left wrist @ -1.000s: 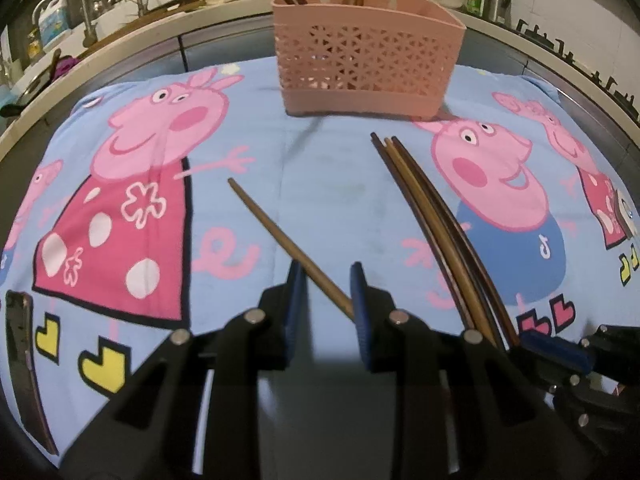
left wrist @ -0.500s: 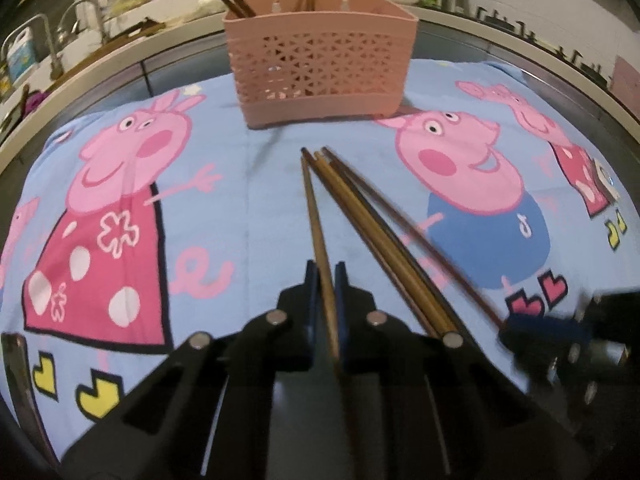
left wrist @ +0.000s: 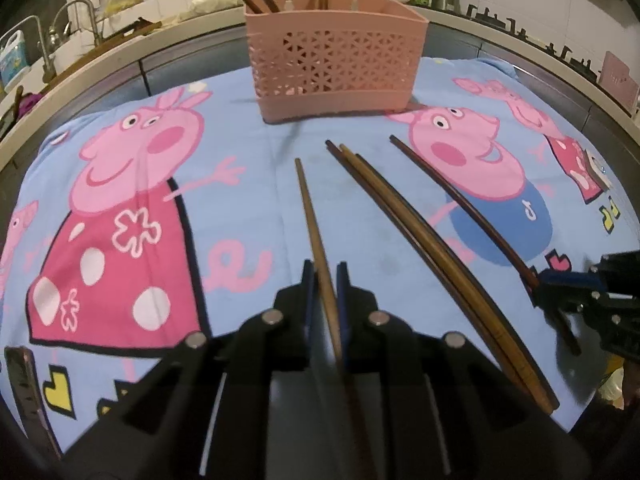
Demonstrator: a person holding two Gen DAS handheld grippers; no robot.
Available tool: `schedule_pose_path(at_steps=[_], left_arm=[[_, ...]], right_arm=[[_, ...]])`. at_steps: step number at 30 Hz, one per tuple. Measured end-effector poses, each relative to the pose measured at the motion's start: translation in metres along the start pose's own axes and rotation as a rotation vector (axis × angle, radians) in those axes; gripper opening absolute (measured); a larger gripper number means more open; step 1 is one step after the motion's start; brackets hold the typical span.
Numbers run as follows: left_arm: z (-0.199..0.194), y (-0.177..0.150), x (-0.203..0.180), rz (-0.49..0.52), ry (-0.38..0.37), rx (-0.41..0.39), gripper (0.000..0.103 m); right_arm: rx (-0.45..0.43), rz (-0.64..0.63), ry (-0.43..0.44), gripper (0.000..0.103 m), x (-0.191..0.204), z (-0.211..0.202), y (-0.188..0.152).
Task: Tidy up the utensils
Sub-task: 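Close the left tool on one chopstick while the right tool grasps another, then lift both held chopsticks up over the pink basket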
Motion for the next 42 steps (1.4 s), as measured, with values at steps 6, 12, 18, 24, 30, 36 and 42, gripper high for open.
schedule_pose_path(at_steps=[6,12,18,24,30,36,42], left_arm=[[0.010,0.014,-0.001,-0.002,-0.002,0.014,0.011],[0.023,0.033,0.000,-0.009,0.005,0.026,0.011],[0.035,0.053,0.006,-0.032,-0.002,0.041,0.011],[0.043,0.063,0.006,-0.034,-0.007,0.035,0.011],[0.046,0.068,0.006,-0.044,-0.005,0.035,0.006],[0.012,0.075,0.014,-0.100,-0.073,-0.017,0.004],[-0.075,0.090,0.013,-0.099,-0.133,-0.194,0.004]], right_arm=[[0.017,-0.005,0.016,0.000,-0.006,0.017,0.028],[0.038,-0.038,0.008,0.000,-0.012,0.043,0.072],[0.067,-0.071,0.000,0.000,-0.013,0.066,0.108],[0.078,-0.069,0.013,0.000,-0.016,0.080,0.129],[0.081,-0.098,-0.006,0.000,-0.012,0.086,0.137],[-0.009,-0.069,0.030,0.000,-0.014,0.058,0.141],[-0.287,-0.086,0.046,0.000,-0.011,-0.033,0.148]])
Point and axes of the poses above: each gripper's, at about its wrist camera, not at the fingertips, and z roughly the way its jaws point, x to its left, y to its top, the point moved 2 cm from there along z, roughly the way its jaws point, and after that the axes turned 10 degrees about -z, right-handed, at the moved point
